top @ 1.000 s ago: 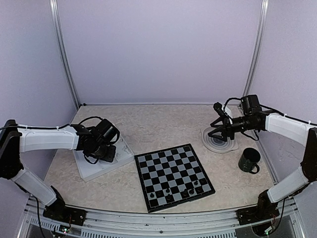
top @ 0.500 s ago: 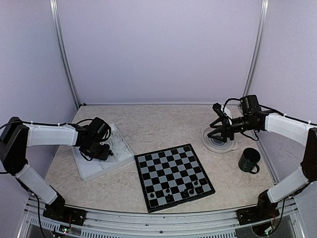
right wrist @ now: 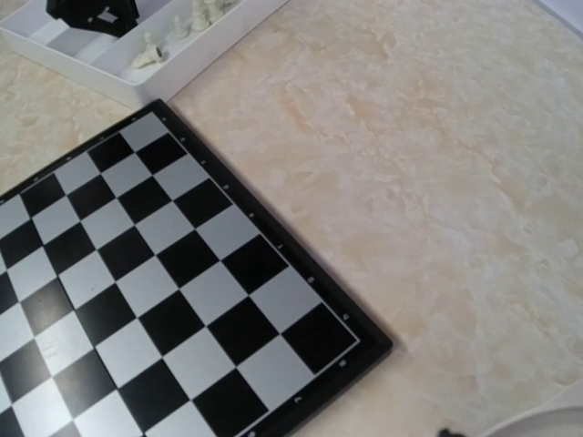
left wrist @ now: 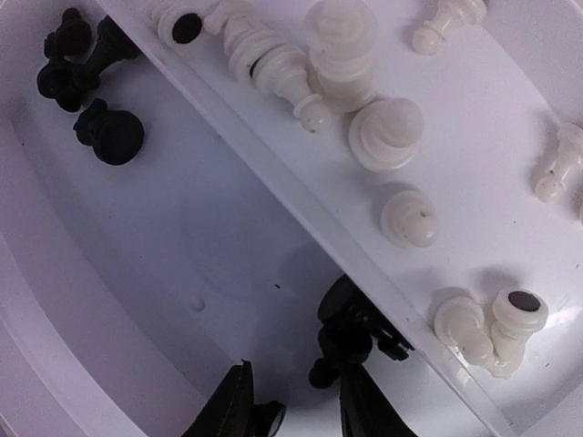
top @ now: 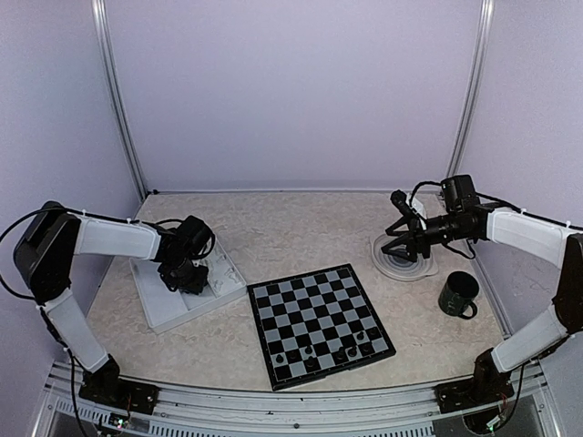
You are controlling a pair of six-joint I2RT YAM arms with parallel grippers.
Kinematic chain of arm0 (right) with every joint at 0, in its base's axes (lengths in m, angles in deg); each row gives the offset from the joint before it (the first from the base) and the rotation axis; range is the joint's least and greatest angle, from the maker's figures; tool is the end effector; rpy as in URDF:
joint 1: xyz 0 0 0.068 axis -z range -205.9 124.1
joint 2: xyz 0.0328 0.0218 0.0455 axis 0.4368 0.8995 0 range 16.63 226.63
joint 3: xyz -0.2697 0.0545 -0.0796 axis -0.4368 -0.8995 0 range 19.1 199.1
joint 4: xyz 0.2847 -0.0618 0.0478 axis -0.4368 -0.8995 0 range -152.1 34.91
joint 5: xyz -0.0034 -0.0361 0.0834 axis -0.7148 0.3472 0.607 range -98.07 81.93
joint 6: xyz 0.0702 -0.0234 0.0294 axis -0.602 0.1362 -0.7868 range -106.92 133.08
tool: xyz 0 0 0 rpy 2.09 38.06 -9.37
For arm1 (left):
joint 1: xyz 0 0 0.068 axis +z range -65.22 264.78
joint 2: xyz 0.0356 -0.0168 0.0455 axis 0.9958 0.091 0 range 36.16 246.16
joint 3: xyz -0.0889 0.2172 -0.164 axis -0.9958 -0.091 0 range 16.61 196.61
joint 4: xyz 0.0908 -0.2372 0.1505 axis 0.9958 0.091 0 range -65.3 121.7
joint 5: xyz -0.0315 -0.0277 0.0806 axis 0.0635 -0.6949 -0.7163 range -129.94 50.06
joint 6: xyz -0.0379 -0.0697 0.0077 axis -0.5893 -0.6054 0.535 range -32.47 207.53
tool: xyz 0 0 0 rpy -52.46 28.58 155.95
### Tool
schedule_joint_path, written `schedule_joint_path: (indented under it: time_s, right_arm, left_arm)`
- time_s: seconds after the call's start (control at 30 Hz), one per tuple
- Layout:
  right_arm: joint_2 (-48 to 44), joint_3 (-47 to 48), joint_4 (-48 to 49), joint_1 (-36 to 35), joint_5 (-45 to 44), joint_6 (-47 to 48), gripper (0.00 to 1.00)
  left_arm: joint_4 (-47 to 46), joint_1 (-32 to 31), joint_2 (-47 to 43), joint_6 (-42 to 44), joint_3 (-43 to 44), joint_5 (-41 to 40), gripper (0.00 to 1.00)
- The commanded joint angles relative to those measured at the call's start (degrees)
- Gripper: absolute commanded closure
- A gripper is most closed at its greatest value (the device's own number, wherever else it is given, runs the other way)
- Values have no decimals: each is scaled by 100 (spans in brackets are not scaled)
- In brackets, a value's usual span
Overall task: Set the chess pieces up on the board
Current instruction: Pick up the pawn from the storage box.
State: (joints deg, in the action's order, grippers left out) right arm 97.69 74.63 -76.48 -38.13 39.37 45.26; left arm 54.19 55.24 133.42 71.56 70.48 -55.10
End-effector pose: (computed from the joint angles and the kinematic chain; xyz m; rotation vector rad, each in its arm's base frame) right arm 0.3199 0.1210 0.2334 -1.1623 1.8568 0.7864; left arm 0.3061 -0.1527 0.1059 0.2711 2.7474 0.1779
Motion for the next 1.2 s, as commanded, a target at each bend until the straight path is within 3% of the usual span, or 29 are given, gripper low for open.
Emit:
schedule_joint_path:
  time_s: [0.0,0.1,0.5,0.73,0.93,1.03,1.17]
  right_arm:
    - [59,125,-113,-60,1,90,32]
    - [90,138,-129,-69,9,95,33]
    - [68,143,-142,-78,43,75,33]
    - [94,159,-154,-95,89,52,32]
    - [138,177,-160,-158,64,42,33]
    - [116,238,-295,-296,125,200,33]
    - [24,467,-705,-903,-67,855,38]
  left_arm:
    - [-28,25,131,124,116,-13,66]
    - [-143,27,195,220,151,104,67]
    - [-93,45,450,268,156,281,94]
    - [372,-142,-137,59,169,109,97]
    - [879,-204,-965,-71,374,532,97]
    - [924,-282,-1423,103,518,1269,97]
    - [663,-328,-1870,129,616,2914,97]
